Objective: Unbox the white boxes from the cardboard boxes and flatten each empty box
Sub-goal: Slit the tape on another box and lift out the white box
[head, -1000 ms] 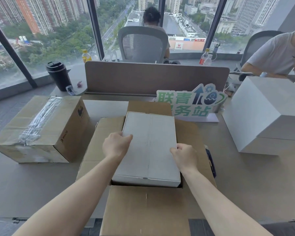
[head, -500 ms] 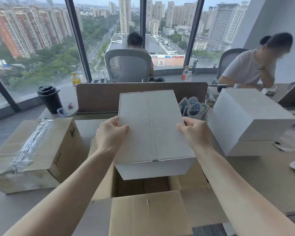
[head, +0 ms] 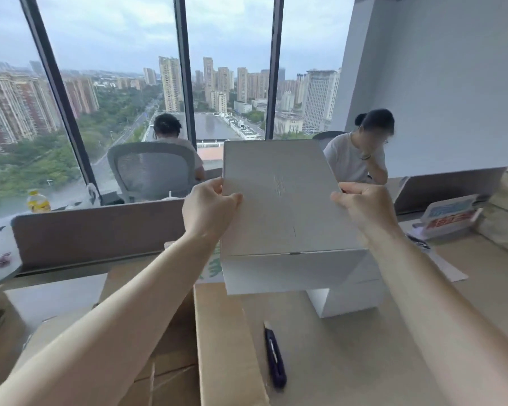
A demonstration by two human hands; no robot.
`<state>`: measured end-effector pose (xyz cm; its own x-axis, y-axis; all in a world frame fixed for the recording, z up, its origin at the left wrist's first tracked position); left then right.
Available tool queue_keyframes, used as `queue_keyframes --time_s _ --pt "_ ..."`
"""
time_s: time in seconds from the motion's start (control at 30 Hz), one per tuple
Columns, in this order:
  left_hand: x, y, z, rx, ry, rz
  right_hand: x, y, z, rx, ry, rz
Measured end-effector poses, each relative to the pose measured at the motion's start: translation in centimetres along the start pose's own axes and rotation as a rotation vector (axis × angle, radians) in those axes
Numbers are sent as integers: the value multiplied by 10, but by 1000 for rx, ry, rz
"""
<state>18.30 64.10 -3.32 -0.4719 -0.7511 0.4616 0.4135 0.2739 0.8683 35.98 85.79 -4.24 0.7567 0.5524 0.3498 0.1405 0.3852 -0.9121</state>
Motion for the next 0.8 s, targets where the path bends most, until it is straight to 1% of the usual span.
queue_keyframes --time_s 0.2,0.37,0.6,0.67,0.8 --pt "-118 64 54 35 -4 -16 116 38 87 -18 -41 -11" --pt "-185 96 102 53 -12 21 173 71 157 -31 -67 -41" --pt "-252 78 143 155 -74 30 189 122 210 -156 -143 -81" --pt "-263 71 147 168 -86 31 188 140 216 -194 -177 -93" --pt "-273 63 157 173 -120 61 187 164 231 -209 -229 -109"
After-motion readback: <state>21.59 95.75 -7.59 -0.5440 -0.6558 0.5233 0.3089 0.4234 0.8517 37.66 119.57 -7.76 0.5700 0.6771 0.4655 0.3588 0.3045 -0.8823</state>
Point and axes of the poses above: each hand's wrist, its own z-axis towards the middle knuckle, its own x-axis out of the back of the hand, y = z × x, the point moved 4 cm from there along z, towards the middle knuckle, and after that the axes turned 15 degrees about -y, right-handed, at the moved point
